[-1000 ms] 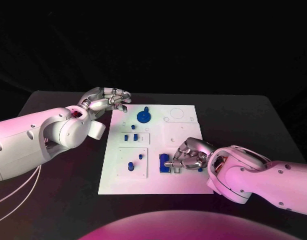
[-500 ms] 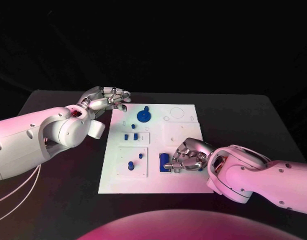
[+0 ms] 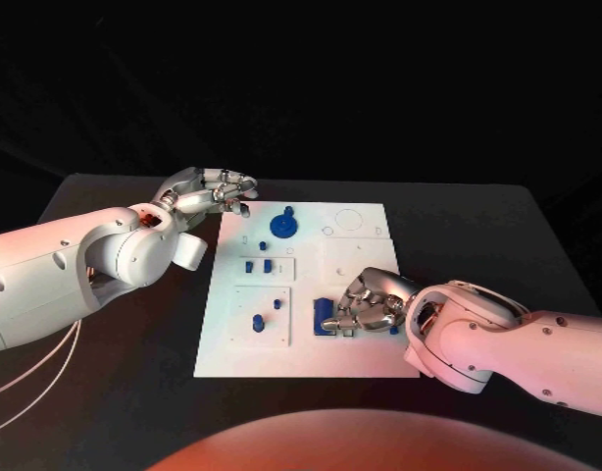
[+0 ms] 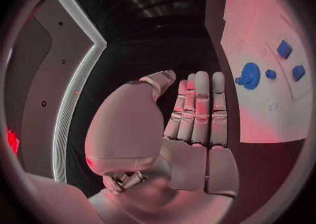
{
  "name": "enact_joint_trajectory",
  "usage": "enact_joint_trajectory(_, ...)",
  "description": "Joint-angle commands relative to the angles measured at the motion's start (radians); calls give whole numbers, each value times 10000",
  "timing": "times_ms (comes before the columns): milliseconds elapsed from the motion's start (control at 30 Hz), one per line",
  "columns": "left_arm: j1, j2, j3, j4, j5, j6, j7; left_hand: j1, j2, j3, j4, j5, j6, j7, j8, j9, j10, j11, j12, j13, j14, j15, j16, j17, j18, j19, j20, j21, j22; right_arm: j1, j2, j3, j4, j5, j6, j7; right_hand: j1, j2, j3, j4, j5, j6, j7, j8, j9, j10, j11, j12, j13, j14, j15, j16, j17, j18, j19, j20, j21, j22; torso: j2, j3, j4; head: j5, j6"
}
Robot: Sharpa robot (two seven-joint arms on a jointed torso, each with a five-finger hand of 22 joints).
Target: Assemble the parts on the task board
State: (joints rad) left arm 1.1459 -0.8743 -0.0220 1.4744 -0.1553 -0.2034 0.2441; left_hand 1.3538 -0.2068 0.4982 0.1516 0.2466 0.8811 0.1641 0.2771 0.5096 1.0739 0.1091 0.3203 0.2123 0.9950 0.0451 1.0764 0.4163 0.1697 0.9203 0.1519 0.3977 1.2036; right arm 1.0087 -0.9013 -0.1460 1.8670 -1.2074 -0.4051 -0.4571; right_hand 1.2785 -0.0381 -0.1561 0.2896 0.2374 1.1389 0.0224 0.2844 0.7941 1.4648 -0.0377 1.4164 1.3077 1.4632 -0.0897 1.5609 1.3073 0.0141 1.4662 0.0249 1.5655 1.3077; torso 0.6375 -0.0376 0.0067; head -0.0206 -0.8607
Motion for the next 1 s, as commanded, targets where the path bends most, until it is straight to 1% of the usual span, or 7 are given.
enact_joint_trajectory(33, 5, 6, 7, 33, 24, 147, 52, -129, 3, 6, -5, 19, -60, 3, 57, 16, -75, -23, 59, 9, -10, 24, -48, 17, 98, 19, 55, -49, -9, -30, -52, -28, -60, -185, 295, -153, 123, 16, -76, -9, 39, 65, -7, 55, 22, 362, -63, 74, 1552, 1051, -76, 49, 2525, -141, 1046, -71, 53, 2631, -8, 12, -1, -5, -18)
enact_joint_trajectory(333, 5, -22, 7, 36, 28, 162, 61, -137, 7, 8, -2, 31, -67, 1, 64, 18, -80, -24, 61, 12, -11, 25, -48, 18, 98, 19, 56, -54, -11, -30, -192, -28, 23, -100, 503, 26, 202, 23, -105, -13, 95, 66, -22, 69, 67, 364, -79, 75, 1555, 1049, -90, 45, 2516, -141, 1046, -84, 53, 2631, -1, 16, 2, 27, -32)
enact_joint_trajectory(600, 5, -20, 7, 42, 25, 177, 77, -131, 2, 10, -9, 37, -72, -1, 67, 20, -84, -26, 62, 14, -13, 24, -48, 18, 98, 19, 56, -57, -12, -30, -180, -28, 50, -18, 605, 124, 210, 21, -115, -10, 106, 59, -22, 68, 74, 356, -80, 59, 1544, 1049, -93, 44, 2514, -141, 1046, -87, 53, 2631, 2, 4, 12, 38, -41)
enact_joint_trajectory(700, 5, -25, 7, 42, 24, 172, 82, -131, 2, 10, -9, 37, -72, -1, 67, 20, -84, -26, 62, 14, -13, 24, -48, 18, 98, 19, 56, -57, -12, -29, -213, -27, 65, -17, 432, 128, 207, 19, -127, -3, 111, 54, -19, 66, 81, 345, -78, 34, 1526, 1045, -94, 37, 2499, -141, 1046, -88, 53, 2631, -10, -1, 7, 46, -46)
enact_joint_trajectory(800, 5, -28, 7, 40, 24, 164, 89, -131, 2, 10, -9, 37, -72, -1, 67, 20, -84, -26, 62, 14, -13, 24, -48, 18, 98, 19, 56, -57, -12, -3, -333, -23, 132, -38, 207, 162, 212, 9, -167, 3, 147, 16, -10, 54, 101, 324, -74, -5, 1500, 1041, -95, 29, 2483, -141, 1046, -93, 53, 2631, -11, 6, -3, 49, -41)
enact_joint_trajectory(933, 5, -31, 7, 44, 24, 160, 104, -131, 2, 10, -9, 37, -72, -1, 67, 20, -84, -26, 62, 14, -13, 24, -48, 18, 98, 19, 56, -57, -12, 173, -666, -16, 297, -49, -123, 258, 266, -14, -261, 1, 219, -131, 31, 2, 155, 267, -46, -110, 1431, 1037, -81, 20, 2463, -134, 1030, -93, 20, 2621, -19, 9, -14, 41, -32)
enact_joint_trajectory(1000, 5, -33, 7, 46, 24, 156, 110, -129, -7, 9, -17, 43, -81, -1, 75, 23, -89, -27, 66, 18, -16, 24, -49, 19, 99, 19, 57, -62, -14, 267, -821, -14, 360, -52, -188, 281, 294, -21, -283, -5, 224, -170, 42, -12, 170, 243, -37, -156, 1399, 1032, -75, 11, 2444, -127, 1016, -90, -9, 2612, -23, 7, -17, 33, -27)
